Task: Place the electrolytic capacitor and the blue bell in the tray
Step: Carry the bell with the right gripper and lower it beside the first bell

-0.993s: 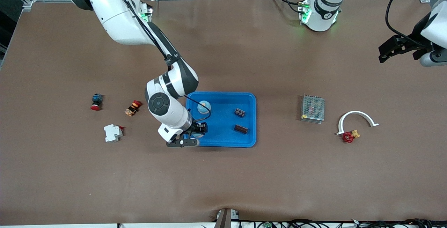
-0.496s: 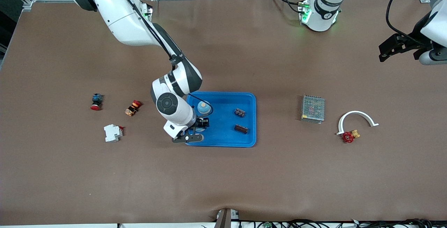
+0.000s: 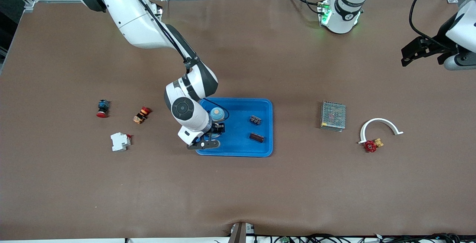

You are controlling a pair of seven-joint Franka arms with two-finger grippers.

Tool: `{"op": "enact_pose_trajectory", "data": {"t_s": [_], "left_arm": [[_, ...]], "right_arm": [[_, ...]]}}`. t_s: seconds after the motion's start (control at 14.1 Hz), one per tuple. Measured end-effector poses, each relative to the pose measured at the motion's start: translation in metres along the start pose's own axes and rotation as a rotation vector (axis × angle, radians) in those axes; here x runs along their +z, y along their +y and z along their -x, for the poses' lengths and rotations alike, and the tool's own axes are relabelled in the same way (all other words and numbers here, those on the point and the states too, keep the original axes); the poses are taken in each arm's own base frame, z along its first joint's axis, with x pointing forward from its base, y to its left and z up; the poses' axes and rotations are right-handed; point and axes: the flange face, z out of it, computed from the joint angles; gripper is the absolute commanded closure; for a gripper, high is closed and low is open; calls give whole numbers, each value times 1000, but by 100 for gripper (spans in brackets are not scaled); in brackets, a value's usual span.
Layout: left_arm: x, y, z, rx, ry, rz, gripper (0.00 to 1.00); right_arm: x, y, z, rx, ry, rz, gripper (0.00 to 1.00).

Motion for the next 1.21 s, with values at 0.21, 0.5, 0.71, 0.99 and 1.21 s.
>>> {"op": "enact_pose_trajectory", "data": {"t_s": [0.21, 0.5, 0.71, 0.99, 1.21], "left_arm": [[4, 0, -2, 1, -7, 1, 0], [3, -3, -3, -6, -6, 1, 0], [0, -8, -2, -15, 1, 1, 0], [-8, -7, 3, -14, 15, 11, 0], [-6, -6, 3, -12, 9, 24, 0]], "right_arm": [[6, 1, 2, 0, 2, 1, 54], [7, -3, 4, -6, 4, 0, 0], [7, -1, 3, -4, 6, 2, 0], [-12, -2, 2, -6, -31, 17, 0], [-69, -11, 8, -19, -85, 29, 0]]}}
